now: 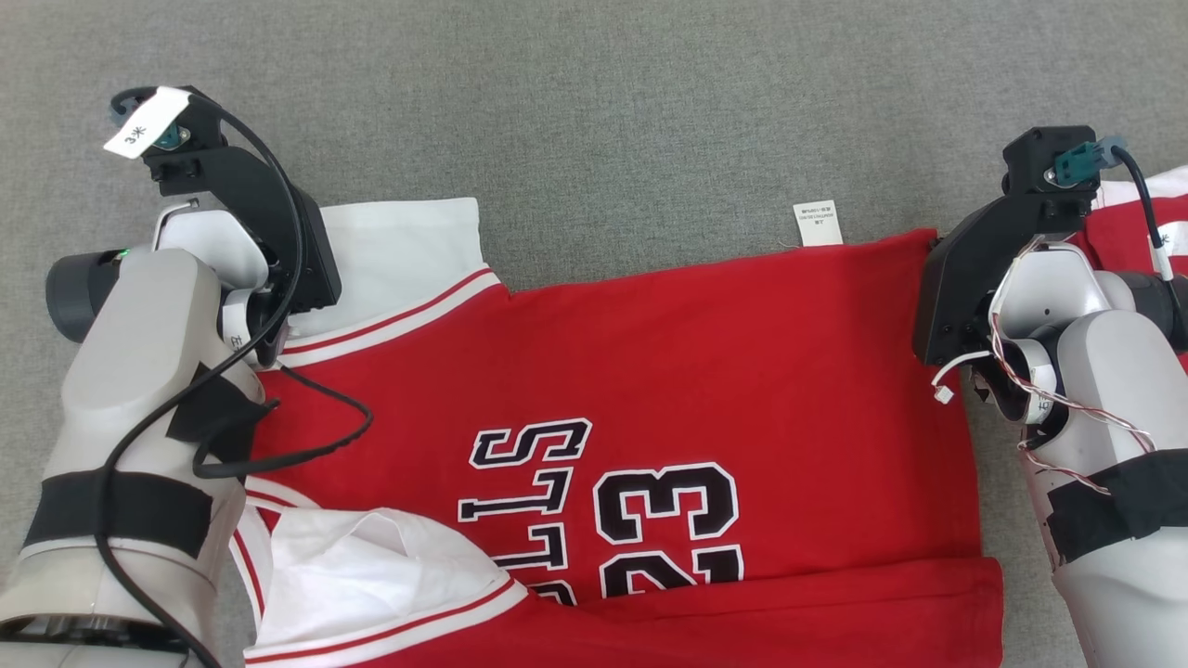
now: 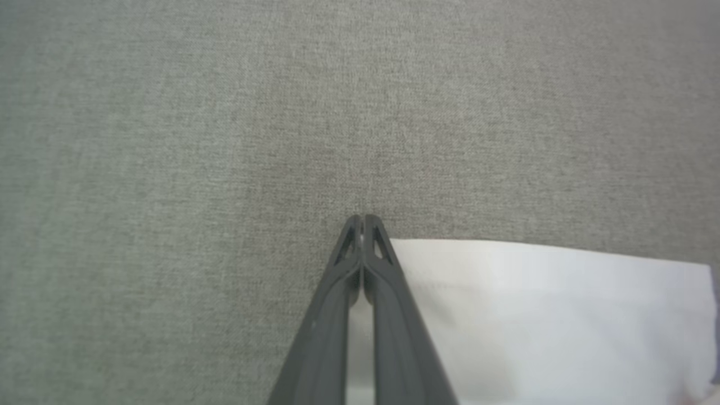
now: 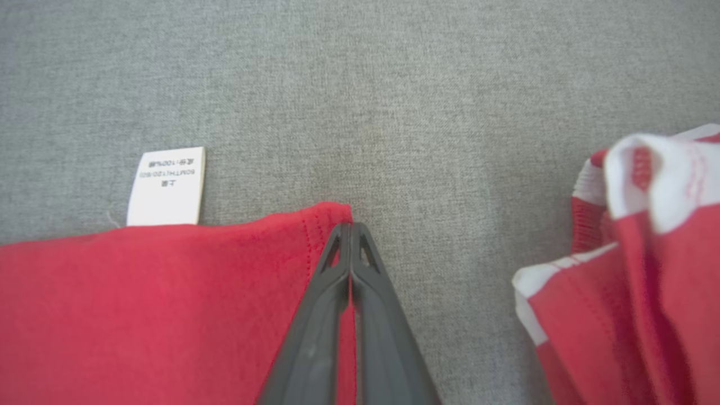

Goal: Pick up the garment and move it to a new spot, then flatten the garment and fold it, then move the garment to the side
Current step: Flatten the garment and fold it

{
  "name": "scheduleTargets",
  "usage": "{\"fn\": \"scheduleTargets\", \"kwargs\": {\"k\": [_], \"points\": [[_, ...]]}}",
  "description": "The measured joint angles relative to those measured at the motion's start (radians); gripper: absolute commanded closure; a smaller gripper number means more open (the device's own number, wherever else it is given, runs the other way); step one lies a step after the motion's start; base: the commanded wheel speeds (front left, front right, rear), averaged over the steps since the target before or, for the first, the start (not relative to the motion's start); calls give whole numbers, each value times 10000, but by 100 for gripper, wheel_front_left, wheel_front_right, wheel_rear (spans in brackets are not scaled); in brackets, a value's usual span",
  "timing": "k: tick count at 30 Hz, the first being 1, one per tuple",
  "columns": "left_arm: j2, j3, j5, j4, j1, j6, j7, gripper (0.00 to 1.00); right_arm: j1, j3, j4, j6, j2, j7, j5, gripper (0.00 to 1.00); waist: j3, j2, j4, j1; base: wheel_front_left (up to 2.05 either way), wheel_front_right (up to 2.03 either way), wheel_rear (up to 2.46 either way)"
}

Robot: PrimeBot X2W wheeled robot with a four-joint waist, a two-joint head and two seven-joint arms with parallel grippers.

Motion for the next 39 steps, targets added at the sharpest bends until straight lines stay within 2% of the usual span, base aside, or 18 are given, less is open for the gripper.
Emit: {"fn": "scheduleTargets", "kwargs": {"k": [3, 4, 5, 13, 24, 26, 27, 29, 30, 31, 32, 39], "points": [[0, -2, -2, 15, 0, -10, -33, 100, 0, 0, 38, 0, 0, -40, 0, 100, -20, 0, -7, 0, 0, 0, 0], [0, -4, -2, 12, -1, -27, -77, 60, 0, 0, 56, 0, 0, -46, 0, 100, -28, 0, -7, 0, 0, 0, 0], [2, -6, -2, -6, -2, -42, -157, 0, 0, -2, 73, 0, 0, -69, 0, 100, -36, 0, -6, 0, 0, 0, 0], [31, 19, -21, -56, -22, -81, -428, 0, -1, -8, 270, 0, -4, -130, 0, 100, -147, 0, 26, 0, 0, 0, 0], [67, 58, -150, 228, 60, -180, -228, 2, 12, 2, 291, 0, -6, -159, 2, 100, -299, 0, 80, 0, 0, 0, 0], [65, 59, -150, 232, 63, -186, -184, 17, 18, 23, 268, 0, 0, -159, 2, 100, -266, 0, 70, 0, 0, 0, 0], [71, 61, -150, 232, 63, -186, -186, 20, 18, 48, 270, 0, 8, -159, 2, 100, -251, 1, 58, 0, 0, 0, 0], [81, 59, -150, 230, 62, -255, -188, 53, 18, 82, 263, 0, 23, -159, 0, 100, -220, 0, 28, 0, 0, 0, 0], [77, 54, -150, 230, 60, -257, -188, 64, 18, 84, 259, 0, 25, -159, 0, 100, -204, 0, 11, 0, 0, 0, 0], [71, 44, -150, 230, 59, -259, -188, 95, 18, 75, 259, 0, 15, -159, 0, 100, -190, 0, -2, 0, 0, 0, 0], [58, 33, -150, 230, 58, -291, -188, 100, 20, 65, 259, 0, 0, -159, 0, 100, -180, 1, -11, 0, 0, 0, 0], [42, 15, -151, 236, 57, -349, -226, 100, 47, -25, 278, 0, -40, -263, 0, 100, -176, 1, -30, 0, 0, 0, 0]]}}
